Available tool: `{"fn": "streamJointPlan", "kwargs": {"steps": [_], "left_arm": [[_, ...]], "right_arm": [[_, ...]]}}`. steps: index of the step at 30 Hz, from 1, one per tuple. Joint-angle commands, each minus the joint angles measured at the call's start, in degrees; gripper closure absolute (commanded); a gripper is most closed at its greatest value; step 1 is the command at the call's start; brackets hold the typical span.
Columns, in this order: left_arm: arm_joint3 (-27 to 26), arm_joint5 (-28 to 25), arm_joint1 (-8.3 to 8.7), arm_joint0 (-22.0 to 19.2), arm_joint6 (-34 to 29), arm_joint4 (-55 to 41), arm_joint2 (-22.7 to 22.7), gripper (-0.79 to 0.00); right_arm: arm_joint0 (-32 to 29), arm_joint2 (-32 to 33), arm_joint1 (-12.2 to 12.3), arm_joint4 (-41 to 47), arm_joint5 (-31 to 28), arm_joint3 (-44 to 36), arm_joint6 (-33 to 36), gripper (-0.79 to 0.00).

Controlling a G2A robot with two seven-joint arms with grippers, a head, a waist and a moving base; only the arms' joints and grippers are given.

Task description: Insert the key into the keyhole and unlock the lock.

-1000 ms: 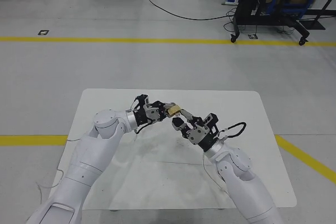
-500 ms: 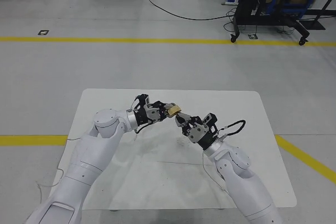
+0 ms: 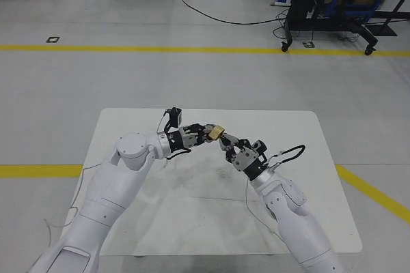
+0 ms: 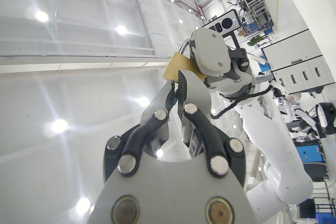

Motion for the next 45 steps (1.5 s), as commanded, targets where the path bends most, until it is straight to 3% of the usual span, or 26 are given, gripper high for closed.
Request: {"fn": "streamJointPlan", "kwargs": {"steps": [1,8,20,29,30,31,32,33,38,45], "left_arm": [[-0.61,-1.17,0.15,0.07,0.55,2.58,0.12,0.0],[-2.56,-4.72,0.56,0.94,3.17,7.46,-0.59,0.0],[-6.26,-9.04,1.19,2.55,8.44,15.62,-1.94,0.0],[-7.5,-10.23,1.35,4.0,9.35,13.84,-3.77,0.0],[-7.57,-10.21,1.34,4.03,9.35,13.86,-3.78,0.0],[-7.66,-10.24,1.33,4.06,9.3,13.83,-3.77,0.0],[-7.68,-10.34,1.32,4.1,9.34,13.76,-3.8,0.0],[-7.67,-10.41,1.3,4.18,9.37,13.45,-3.84,0.0],[-7.68,-10.13,1.23,4.21,9.18,13.07,-3.86,0.0],[-7.88,-9.94,1.2,3.99,7.4,14.48,-3.03,0.0]], "right_arm": [[0.51,-0.21,-0.26,4.81,1.51,0.91,0.47,0.0],[2.58,0.16,-1.15,22.85,9.39,5.63,2.78,0.0],[3.94,0.33,-1.5,26.75,11.35,8.36,4.01,0.0],[3.01,0.9,-1.37,24.47,10.5,7.25,4.81,0.0],[2.85,1.06,-1.31,23.83,10.28,7.01,4.99,-0.086],[2.63,1.26,-1.24,23.02,9.93,6.72,5.14,-0.28],[2.53,1.75,-1.1,20.88,8.56,6.41,4.74,-0.659],[2.3,2.17,-0.9,16.59,5.91,5.79,3.63,-0.785],[-0.63,3.69,-0.55,5.78,-4.3,1.17,-1.03,-0.785],[-5.77,11.35,0.44,-6.26,-14.5,-6.22,-7.11,-0.785]]}}
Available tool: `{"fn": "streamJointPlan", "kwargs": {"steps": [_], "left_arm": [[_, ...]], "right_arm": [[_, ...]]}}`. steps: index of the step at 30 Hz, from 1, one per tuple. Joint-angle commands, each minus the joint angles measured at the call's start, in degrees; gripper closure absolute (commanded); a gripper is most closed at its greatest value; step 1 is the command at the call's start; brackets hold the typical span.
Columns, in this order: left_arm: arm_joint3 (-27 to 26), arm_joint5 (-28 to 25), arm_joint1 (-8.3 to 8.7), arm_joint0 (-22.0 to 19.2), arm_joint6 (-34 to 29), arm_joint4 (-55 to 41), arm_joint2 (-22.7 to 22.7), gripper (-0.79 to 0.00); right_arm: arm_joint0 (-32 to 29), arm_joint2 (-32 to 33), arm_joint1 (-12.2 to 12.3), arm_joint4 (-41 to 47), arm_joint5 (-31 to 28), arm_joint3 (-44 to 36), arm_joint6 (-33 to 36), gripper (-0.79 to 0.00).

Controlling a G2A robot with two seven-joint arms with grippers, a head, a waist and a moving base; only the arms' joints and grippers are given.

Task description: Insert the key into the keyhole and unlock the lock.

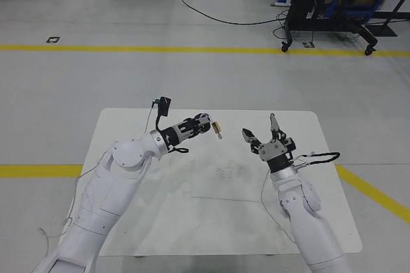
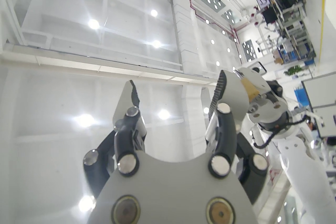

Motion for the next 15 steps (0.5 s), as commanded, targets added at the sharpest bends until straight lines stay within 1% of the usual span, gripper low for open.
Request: {"fn": "streamJointPlan", "kwargs": {"steps": [1,4,8,10,12,13,14,15], "left_arm": [[0.01,0.29,0.05,-0.37,-2.33,1.58,0.88,0.0],[0.25,1.11,0.12,-1.31,-5.71,5.48,2.76,0.0],[0.41,1.53,0.08,-2.56,-9.3,10.45,5.49,0.0],[0.86,1.91,0.08,-3.23,-12.87,12.83,7.27,0.0],[1.86,2.32,0.16,-4.49,-16.32,17.59,9.28,0.0],[1.94,2.39,0.15,-4.68,-16.62,18.02,9.52,0.0],[2.15,2.49,0.09,-5.14,-18.77,19.87,10.93,0.0],[2.47,2.98,0.02,-5.68,-18.89,21.42,11.6,0.0]], "right_arm": [[-1.96,2.98,0.32,-5.48,-3.82,-2.56,-2.36,-0.785],[-4.46,7.26,0.73,-15.45,-8.58,-5.34,-8.65,-0.785],[-4.46,7.26,0.73,-15.45,-8.58,-5.34,-8.65,-0.785],[-4.46,7.26,0.73,-15.45,-8.58,-5.34,-8.65,-0.785],[-4.46,7.26,0.73,-15.45,-8.58,-5.34,-8.65,-0.785],[-4.46,7.26,0.73,-15.45,-8.58,-5.34,-8.65,-0.785],[-4.46,7.26,0.73,-15.45,-8.58,-5.34,-8.65,-0.785],[-4.46,7.26,0.73,-15.45,-8.58,-5.34,-8.65,-0.785]]}}
